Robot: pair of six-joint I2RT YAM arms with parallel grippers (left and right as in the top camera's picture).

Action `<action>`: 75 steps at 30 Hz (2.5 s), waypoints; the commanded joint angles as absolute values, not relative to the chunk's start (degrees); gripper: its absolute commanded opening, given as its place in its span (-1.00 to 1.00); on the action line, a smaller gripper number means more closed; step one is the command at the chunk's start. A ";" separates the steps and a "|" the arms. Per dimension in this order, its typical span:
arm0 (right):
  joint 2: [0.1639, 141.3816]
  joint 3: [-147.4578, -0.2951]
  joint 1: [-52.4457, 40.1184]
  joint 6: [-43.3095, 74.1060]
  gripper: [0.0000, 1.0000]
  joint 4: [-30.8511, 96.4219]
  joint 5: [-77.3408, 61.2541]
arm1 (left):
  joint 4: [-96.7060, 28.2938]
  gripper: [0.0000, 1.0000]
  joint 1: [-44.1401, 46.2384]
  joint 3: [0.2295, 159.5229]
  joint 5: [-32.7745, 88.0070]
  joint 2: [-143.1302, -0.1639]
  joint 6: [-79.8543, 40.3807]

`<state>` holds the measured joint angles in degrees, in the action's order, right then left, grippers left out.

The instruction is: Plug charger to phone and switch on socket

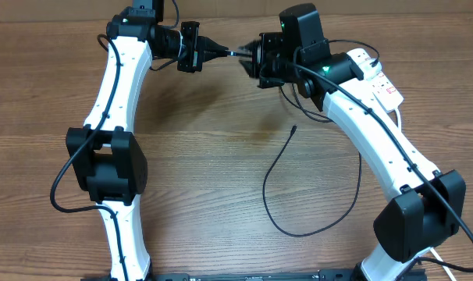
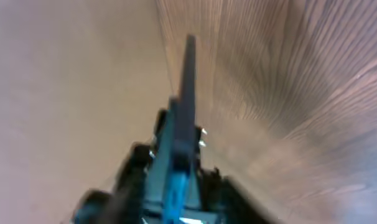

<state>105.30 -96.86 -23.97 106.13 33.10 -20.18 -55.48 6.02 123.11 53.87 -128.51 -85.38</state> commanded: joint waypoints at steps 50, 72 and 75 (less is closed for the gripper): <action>106.76 -97.45 -18.31 28.71 1.00 71.11 2.94 | -70.70 -0.92 5.85 124.01 72.05 -127.07 -17.15; 106.89 -70.37 -18.41 39.27 -0.25 43.62 0.27 | -65.78 -0.92 6.04 124.01 68.55 -127.09 -20.47; 107.09 -70.35 -18.44 40.01 -0.34 42.57 -0.14 | -66.02 -0.92 6.04 124.01 68.60 -127.09 -20.12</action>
<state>106.80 -70.72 -18.09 38.79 43.44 0.34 -65.82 6.24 123.11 66.85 -128.51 -21.02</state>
